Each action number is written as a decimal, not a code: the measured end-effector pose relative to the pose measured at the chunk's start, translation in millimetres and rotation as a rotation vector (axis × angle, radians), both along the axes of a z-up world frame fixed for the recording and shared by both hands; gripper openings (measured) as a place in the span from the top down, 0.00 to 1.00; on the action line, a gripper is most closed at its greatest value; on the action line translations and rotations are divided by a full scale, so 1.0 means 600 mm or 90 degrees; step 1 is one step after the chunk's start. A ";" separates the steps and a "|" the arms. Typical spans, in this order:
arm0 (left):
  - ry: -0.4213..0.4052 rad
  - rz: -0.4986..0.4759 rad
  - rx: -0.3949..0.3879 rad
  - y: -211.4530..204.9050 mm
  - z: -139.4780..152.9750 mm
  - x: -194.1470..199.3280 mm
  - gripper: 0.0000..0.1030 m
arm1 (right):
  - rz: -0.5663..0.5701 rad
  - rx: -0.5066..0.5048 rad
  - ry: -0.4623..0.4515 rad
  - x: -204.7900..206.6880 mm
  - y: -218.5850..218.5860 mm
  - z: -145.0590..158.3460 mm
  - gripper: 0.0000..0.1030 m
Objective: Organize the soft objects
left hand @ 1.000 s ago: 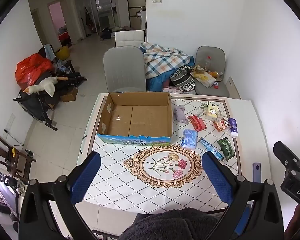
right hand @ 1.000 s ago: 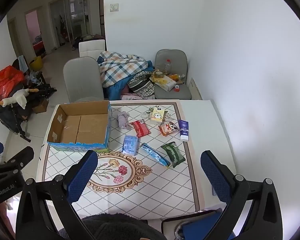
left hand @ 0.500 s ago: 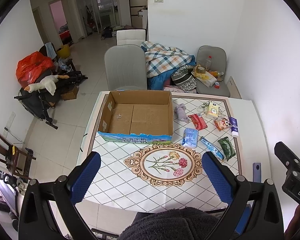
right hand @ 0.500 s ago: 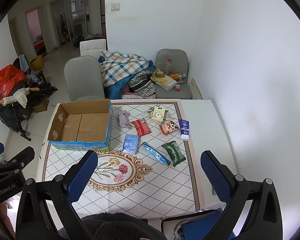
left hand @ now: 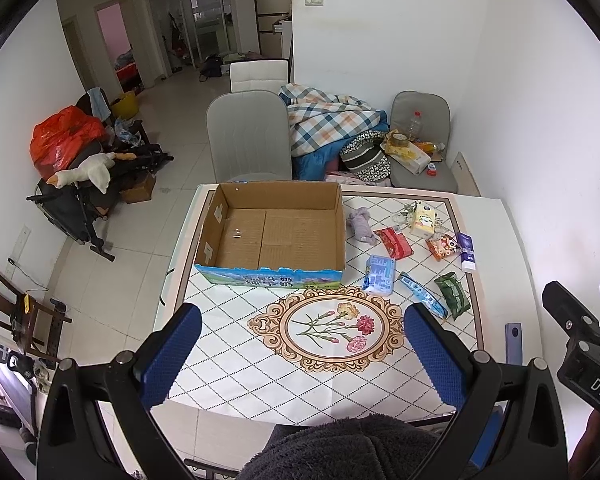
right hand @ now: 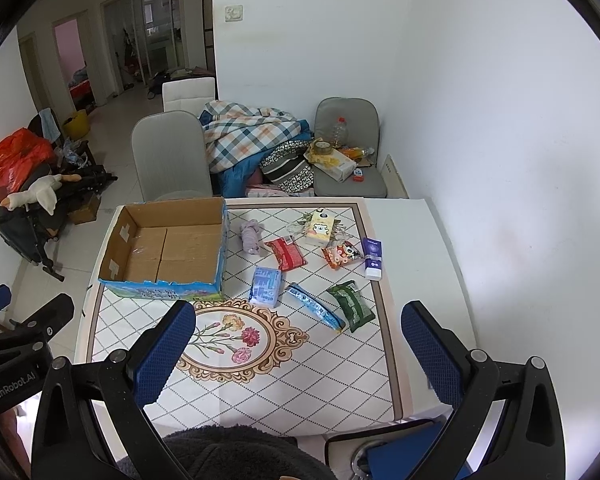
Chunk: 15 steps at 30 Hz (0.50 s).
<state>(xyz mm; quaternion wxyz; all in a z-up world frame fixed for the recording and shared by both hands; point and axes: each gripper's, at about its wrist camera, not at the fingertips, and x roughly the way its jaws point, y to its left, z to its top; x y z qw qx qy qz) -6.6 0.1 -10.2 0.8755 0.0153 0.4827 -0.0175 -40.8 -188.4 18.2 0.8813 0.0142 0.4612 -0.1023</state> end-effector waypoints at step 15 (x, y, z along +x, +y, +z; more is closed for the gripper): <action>-0.005 0.002 0.004 0.003 0.004 0.007 0.00 | -0.002 0.007 -0.002 0.004 0.006 0.000 0.00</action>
